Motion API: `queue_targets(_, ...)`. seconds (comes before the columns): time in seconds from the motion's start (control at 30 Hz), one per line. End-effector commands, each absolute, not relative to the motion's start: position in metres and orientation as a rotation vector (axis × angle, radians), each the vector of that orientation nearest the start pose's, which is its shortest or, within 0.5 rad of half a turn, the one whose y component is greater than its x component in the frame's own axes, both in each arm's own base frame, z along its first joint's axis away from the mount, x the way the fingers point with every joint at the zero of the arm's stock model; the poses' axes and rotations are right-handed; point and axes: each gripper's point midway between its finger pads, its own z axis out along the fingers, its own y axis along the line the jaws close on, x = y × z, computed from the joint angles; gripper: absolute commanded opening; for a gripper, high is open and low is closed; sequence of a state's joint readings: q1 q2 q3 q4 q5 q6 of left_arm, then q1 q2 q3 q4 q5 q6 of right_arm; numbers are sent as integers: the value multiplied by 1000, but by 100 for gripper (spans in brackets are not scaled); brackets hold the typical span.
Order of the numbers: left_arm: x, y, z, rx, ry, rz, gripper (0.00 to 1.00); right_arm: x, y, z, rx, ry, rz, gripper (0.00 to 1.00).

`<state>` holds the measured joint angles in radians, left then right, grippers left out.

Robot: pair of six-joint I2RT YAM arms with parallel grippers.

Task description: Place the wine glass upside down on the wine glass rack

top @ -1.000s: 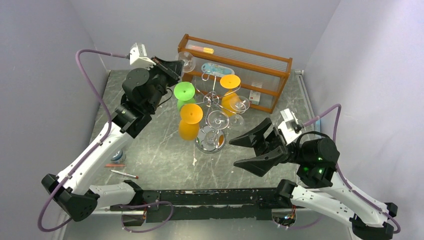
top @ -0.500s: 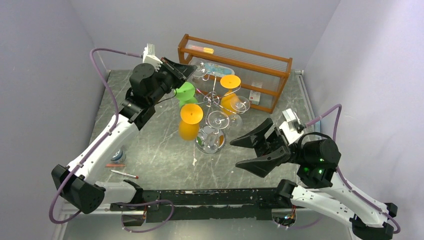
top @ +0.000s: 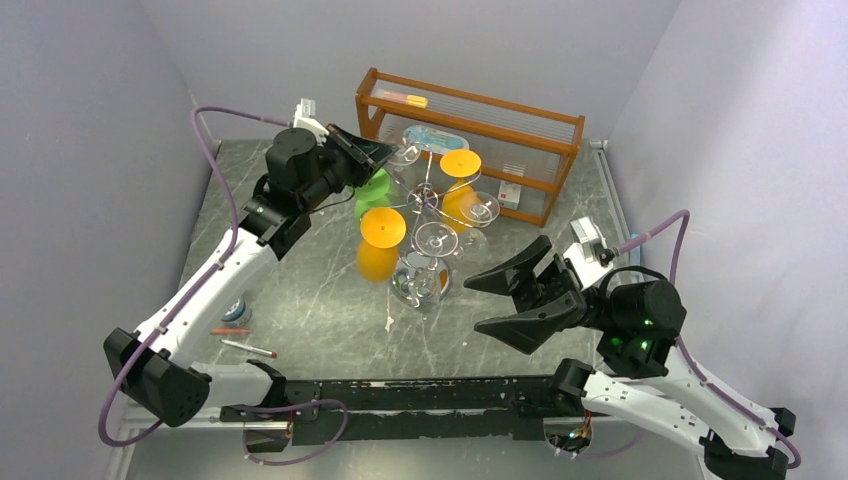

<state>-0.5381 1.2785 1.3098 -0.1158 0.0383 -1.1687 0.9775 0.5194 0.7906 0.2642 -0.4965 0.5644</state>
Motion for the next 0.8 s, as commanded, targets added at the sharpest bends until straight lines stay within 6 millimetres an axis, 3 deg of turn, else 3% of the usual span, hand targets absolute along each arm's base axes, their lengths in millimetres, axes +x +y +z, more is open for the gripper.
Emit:
queue_targets(0.0,341,-268,414,-518,1752,-1387,5,38,237,443,-720,1043,1614,71)
queue_targets(0.43,346,-299,432,-418,1728,-1570,5,42,238,440,-702,1067,1603,72)
queue_targets(0.77,367,-303,438,-392,1711,-1506,5,46,237,437,-683,1087,1584,72)
